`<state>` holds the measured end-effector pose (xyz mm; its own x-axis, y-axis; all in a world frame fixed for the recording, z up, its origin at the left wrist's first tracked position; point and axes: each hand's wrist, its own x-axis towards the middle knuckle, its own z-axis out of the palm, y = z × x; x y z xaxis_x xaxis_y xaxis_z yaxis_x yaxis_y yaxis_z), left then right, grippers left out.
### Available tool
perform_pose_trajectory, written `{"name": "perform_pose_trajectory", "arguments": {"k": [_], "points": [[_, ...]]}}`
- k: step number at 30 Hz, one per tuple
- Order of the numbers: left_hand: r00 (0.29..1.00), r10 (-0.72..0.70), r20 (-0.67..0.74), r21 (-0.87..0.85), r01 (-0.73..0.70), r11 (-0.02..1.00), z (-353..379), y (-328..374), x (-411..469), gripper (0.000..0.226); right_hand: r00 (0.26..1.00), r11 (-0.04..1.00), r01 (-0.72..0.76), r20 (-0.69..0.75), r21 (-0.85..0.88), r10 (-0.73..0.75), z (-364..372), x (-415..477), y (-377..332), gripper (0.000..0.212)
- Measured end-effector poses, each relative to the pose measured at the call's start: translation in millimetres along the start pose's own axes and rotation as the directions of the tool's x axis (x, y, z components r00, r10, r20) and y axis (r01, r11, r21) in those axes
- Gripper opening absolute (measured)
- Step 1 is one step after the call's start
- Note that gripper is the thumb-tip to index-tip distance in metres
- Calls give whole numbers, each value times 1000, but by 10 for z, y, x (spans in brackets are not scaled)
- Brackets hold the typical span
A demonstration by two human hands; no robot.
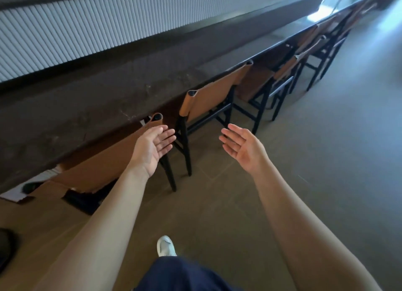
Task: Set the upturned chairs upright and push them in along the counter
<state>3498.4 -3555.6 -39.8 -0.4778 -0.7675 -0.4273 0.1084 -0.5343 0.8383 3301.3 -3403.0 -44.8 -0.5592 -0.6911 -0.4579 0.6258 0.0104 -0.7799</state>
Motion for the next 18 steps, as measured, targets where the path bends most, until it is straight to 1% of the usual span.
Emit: {"name": "perform_pose_trajectory", "arguments": {"k": [5, 10, 13, 18], "points": [[992, 7, 127, 42, -12, 999, 733, -358, -295, 22, 994, 997, 67, -87, 26, -65, -764, -470, -204, 25], [964, 16, 266, 89, -41, 995, 1448, -649, -484, 21, 977, 989, 143, -166, 32, -136, -1434, -800, -422, 27], [942, 6, 336, 120, -49, 992, 1822, -750, -498, 21, 958, 981, 189, -224, 32, -177, -1735, -910, -545, 25], [894, -30, 447, 163, -48, 985, 2492, -886, -260, 22, 910, 958, 278, -339, 72, -239, -2277, -902, -855, 23]]}}
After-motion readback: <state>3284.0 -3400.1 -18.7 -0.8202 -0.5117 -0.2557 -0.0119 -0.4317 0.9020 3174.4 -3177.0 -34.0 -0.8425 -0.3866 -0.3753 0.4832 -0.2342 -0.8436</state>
